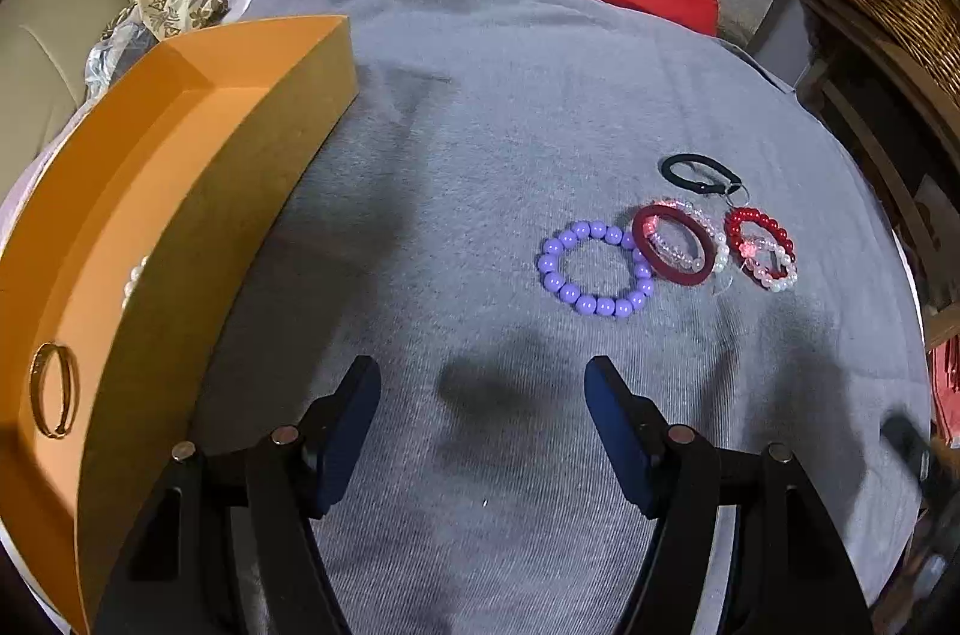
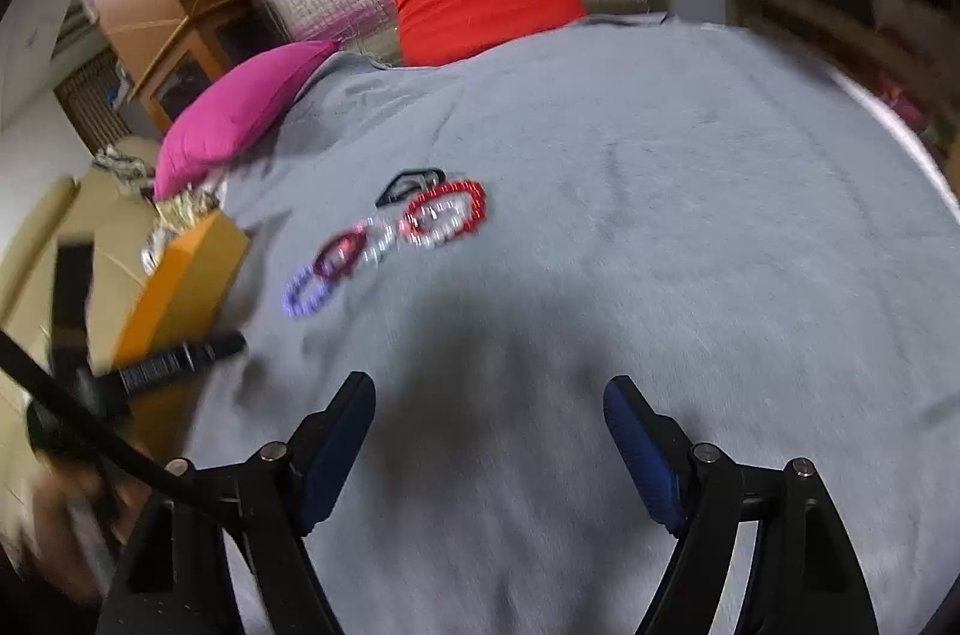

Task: Organize jewelry
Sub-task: 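Grasp the purple bead bracelet with the left tool while the right tool grasps the pink bead bracelet, then carry the purple and pink bead bracelets over the orange box with both tools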

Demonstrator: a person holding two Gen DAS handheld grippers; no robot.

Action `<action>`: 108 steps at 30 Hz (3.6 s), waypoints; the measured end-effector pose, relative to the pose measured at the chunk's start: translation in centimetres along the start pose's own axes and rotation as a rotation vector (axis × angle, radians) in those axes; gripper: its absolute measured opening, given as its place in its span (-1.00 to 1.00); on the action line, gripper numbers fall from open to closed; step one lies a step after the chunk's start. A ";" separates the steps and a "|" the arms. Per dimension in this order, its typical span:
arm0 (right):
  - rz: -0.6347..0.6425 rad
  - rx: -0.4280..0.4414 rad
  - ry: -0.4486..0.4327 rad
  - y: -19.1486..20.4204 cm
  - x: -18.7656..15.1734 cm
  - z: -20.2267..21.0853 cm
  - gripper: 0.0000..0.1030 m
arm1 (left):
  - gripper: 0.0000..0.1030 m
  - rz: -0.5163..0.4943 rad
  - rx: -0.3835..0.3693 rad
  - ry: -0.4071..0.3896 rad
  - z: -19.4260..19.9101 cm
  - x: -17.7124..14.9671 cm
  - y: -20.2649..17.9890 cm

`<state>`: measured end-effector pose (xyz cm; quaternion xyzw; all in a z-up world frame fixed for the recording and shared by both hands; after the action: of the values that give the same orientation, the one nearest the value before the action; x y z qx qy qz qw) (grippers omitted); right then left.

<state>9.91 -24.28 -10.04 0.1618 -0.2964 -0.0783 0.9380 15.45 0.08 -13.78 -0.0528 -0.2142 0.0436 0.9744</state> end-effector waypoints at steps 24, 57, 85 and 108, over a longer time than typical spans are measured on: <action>-0.282 0.050 0.154 1.2 5.9 -9.3 -0.85 | 0.38 0.028 -0.031 -0.036 -0.7 1.7 1.7; -0.205 0.062 0.070 -2.9 3.7 -2.2 -0.85 | -0.82 -0.048 -0.151 -0.027 -0.1 3.8 -2.6; -0.124 0.136 -0.003 0.7 -3.2 6.1 -0.85 | -0.82 -0.167 -0.340 -0.094 9.0 -4.7 -5.6; 0.000 0.159 0.013 6.3 -3.2 5.9 -0.85 | -0.82 -0.047 -0.257 -0.175 11.6 -4.0 0.5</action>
<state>4.17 -19.09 -4.94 0.2362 -0.2957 -0.0536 0.9241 6.89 1.14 -4.99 -0.1683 -0.3032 -0.0024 0.9379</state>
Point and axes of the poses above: each gripper's, at about its wrist camera, not at the fingertips, and z roughly against the way its jaws point, y to its left, x to its top, the point moved 9 cm from there along -z, roughly the way its jaws point, and after that the axes turned 5 degrees about y, right-handed, at the moved point
